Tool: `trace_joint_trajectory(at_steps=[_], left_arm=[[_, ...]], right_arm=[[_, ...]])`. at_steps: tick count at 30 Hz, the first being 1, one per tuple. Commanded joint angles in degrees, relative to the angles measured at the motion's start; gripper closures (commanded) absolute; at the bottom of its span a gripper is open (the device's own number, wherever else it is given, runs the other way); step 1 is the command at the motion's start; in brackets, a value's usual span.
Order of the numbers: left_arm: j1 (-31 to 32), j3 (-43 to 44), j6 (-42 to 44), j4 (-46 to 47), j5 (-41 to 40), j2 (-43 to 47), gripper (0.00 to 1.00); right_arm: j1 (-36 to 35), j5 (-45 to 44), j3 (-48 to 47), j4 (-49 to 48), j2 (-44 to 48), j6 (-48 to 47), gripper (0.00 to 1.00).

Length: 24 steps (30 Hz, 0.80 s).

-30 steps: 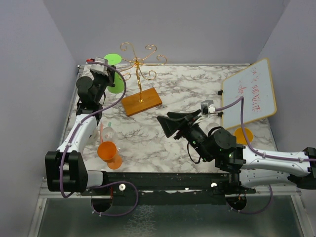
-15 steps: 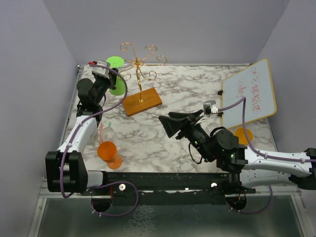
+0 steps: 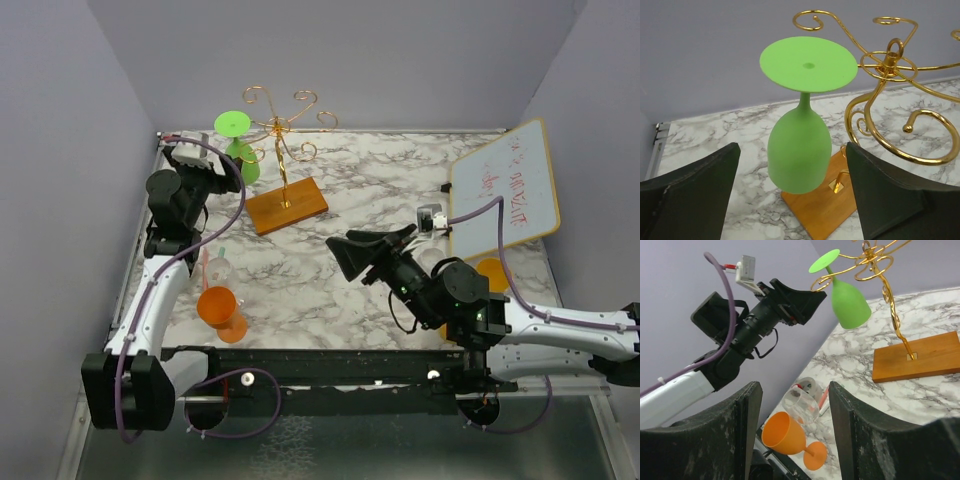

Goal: Place the wine glass upside down on the wine glass rack

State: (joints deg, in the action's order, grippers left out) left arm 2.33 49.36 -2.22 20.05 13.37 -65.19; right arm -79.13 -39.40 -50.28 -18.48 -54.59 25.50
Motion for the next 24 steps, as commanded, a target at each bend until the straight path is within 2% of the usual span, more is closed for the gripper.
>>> trace_joint_trajectory(at_steps=[1,4,9,15,18,24], left_arm=[[-0.04,0.98,-3.52,-15.04,-8.58,6.49,0.08],[-0.04,1.79,-7.67,-24.50,-11.36,10.83,0.03],[-0.06,5.23,-15.77,-41.66,-15.65,18.37,0.02],[-0.05,14.29,-20.49,-64.50,-11.19,18.73,0.06],[-0.09,16.31,-22.90,-74.27,-15.05,17.90,0.10],[0.02,15.65,-22.51,-80.28,-11.20,18.90,0.18]], right_arm=[[-0.32,-1.02,-0.16,7.80,2.24,3.91,0.38],[-0.32,-2.77,-1.02,14.18,3.70,6.83,0.37],[-0.33,-6.21,-3.92,28.35,5.45,10.46,0.36],[-0.32,-7.21,-8.22,42.68,5.11,13.76,0.36],[-0.32,-10.39,-11.01,50.44,3.91,17.49,0.36],[-0.32,-10.61,-13.89,53.56,0.91,17.44,0.36]])
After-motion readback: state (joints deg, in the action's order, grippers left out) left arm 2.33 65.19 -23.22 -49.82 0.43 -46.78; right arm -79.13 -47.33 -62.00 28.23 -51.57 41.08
